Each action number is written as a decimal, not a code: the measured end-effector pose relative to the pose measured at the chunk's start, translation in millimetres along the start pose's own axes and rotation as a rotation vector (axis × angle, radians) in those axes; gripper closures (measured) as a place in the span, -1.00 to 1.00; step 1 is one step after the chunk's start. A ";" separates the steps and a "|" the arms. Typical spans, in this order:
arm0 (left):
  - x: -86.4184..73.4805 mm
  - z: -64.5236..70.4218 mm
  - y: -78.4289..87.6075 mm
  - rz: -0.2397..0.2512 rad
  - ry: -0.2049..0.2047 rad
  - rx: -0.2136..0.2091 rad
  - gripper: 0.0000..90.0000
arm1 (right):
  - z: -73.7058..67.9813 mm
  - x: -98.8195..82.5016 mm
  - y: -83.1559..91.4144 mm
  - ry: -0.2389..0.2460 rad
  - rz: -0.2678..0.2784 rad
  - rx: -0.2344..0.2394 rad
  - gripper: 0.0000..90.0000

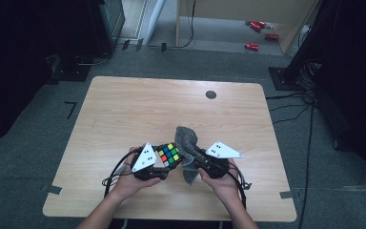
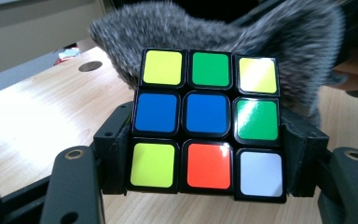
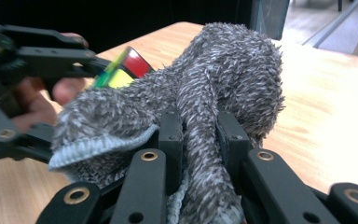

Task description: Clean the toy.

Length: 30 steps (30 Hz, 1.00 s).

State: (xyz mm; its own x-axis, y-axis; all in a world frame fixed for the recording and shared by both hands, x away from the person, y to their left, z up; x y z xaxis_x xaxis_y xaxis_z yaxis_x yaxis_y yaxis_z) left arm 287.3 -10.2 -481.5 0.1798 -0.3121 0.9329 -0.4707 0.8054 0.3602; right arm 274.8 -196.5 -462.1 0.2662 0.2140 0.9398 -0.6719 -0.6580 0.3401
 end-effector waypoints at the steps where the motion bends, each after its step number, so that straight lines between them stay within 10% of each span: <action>1: -0.2 0.7 -0.8 -0.001 0.003 -0.003 -0.24 | -4.7 5.0 1.9 0.011 0.021 0.013 0.69; 10: 2.4 -1.7 3.5 0.022 0.023 -0.003 -0.24 | 1.5 -3.5 -2.1 0.024 -0.021 -0.060 0.68; 30: 3.6 1.7 3.7 0.023 0.013 -0.017 -0.24 | -16.3 16.4 5.4 0.042 0.058 -0.006 0.67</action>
State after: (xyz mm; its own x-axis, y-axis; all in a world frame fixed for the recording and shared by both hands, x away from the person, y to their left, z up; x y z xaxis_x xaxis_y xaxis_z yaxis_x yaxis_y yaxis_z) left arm 284.7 -9.3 -476.8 0.1808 -0.2872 0.9407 -0.4598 0.8208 0.3390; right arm 264.3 -184.8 -444.3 0.1971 0.2060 0.9585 -0.6893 -0.6661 0.2849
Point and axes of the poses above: each handheld gripper's, and its own axes: y roughly backward along the jaws, x roughly out of its top, z roughly to its right, the point moved 4 cm from there along -y, roughly forward along the jaws, and after that the axes turned 5 degrees about y, right-handed, at the moved point
